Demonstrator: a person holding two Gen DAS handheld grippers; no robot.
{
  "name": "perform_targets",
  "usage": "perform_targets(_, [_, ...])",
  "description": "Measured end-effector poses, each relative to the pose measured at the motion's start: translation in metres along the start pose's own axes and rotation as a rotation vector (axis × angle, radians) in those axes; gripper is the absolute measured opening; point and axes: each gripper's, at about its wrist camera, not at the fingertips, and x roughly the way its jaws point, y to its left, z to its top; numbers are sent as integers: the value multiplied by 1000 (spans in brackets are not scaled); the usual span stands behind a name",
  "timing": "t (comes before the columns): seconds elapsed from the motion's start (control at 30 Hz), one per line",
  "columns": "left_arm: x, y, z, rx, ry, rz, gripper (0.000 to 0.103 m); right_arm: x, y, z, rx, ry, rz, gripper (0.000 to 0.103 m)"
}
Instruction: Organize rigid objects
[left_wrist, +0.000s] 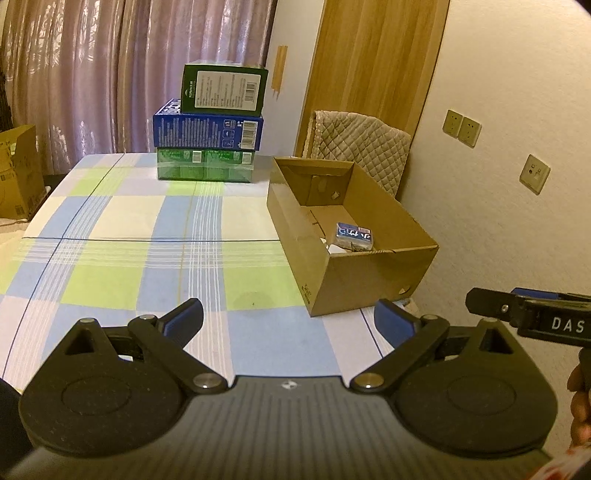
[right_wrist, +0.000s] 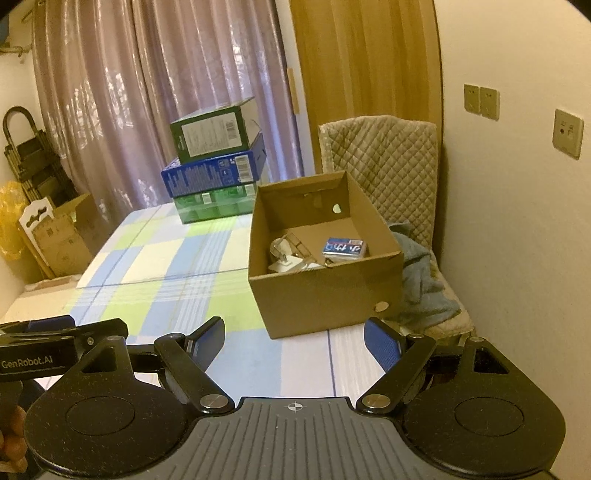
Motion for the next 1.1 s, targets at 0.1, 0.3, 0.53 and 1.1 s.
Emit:
perform_targets(0.1, [0,-1,-4,7,4,-2,98,2,2,-4,-3,10,-1,80])
perform_targets(0.3, [0,-2,-11,9,8,4,98,4,3,-13,-13,28,-17,80])
perform_targets(0.53, [4,-1,-17,5,25,10,98,7,3,-22,-27,44,-28,80])
perform_targets(1.1, [6,-2,-25,-8,41,15,98,10,9,-29,-33,45,-30,80])
